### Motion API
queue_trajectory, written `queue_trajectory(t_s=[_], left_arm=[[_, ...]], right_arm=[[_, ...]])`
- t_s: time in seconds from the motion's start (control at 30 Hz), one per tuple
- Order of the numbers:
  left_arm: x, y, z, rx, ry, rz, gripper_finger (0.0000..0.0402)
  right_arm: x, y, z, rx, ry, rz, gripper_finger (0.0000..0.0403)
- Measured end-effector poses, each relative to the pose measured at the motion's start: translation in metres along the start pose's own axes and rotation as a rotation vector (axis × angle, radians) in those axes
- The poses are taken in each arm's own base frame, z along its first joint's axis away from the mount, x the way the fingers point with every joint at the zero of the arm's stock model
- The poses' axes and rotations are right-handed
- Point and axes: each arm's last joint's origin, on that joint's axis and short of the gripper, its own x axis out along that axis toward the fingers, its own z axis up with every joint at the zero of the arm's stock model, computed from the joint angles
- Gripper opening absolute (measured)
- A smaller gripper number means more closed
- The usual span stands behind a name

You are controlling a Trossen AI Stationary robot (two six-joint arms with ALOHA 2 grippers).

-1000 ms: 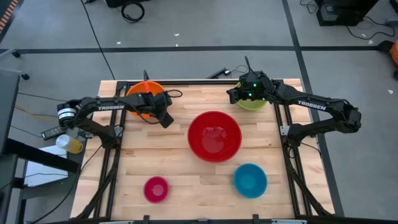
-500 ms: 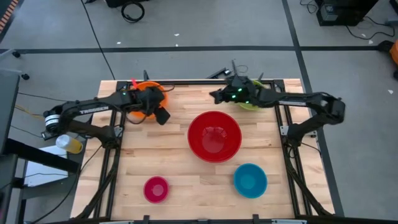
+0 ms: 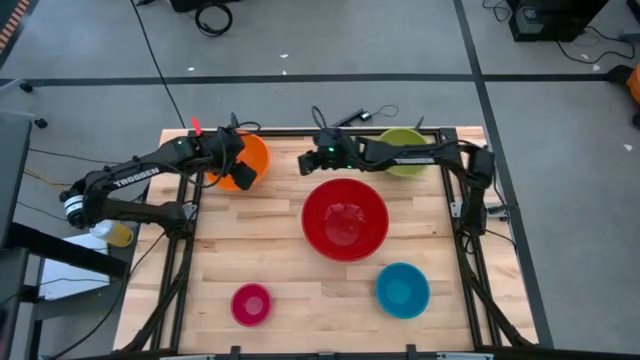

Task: Nest bowls inside each other
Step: Stack the orange bowl into the red bowl

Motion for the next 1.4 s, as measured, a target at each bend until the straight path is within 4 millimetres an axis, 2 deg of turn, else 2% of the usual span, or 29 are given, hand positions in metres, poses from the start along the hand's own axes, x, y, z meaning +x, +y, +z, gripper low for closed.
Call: queue_trajectory(t_s=[0.27, 0.43, 0.67, 0.77, 0.93, 1.17, 1.4], left_arm=[[0.002, 0.002, -0.003, 0.078, 0.045, 0.017, 0.0199], [0.007, -0.001, -0.004, 0.147, 0.073, 0.018, 0.0199], [0.004, -0.001, -0.009, 0.200, 0.101, 0.016, 0.0199], [0.004, -0.001, -0.009, 0.210, 0.104, 0.007, 0.0199], [0.006, -0.002, -0.008, 0.322, 0.113, 0.002, 0.0196], [0.006, -0.003, -0.007, 0.322, 0.097, -0.003, 0.0194], [0.018, -0.009, 0.002, 0.313, 0.072, -0.009, 0.0194]], right_arm=[[0.046, 0.014, 0.016, -0.091, -0.069, -0.025, 0.0119], [0.076, 0.015, 0.014, -0.090, -0.059, -0.018, 0.0121], [0.104, 0.017, 0.009, -0.028, -0.001, 0.009, 0.0135], [0.109, 0.017, 0.008, -0.028, 0.013, -0.004, 0.0143], [0.110, 0.014, 0.008, -0.011, 0.019, -0.041, 0.0160], [0.113, 0.010, 0.014, -0.032, 0.020, -0.004, 0.0211], [0.113, 0.008, 0.018, -0.020, 0.037, 0.048, 0.0253]])
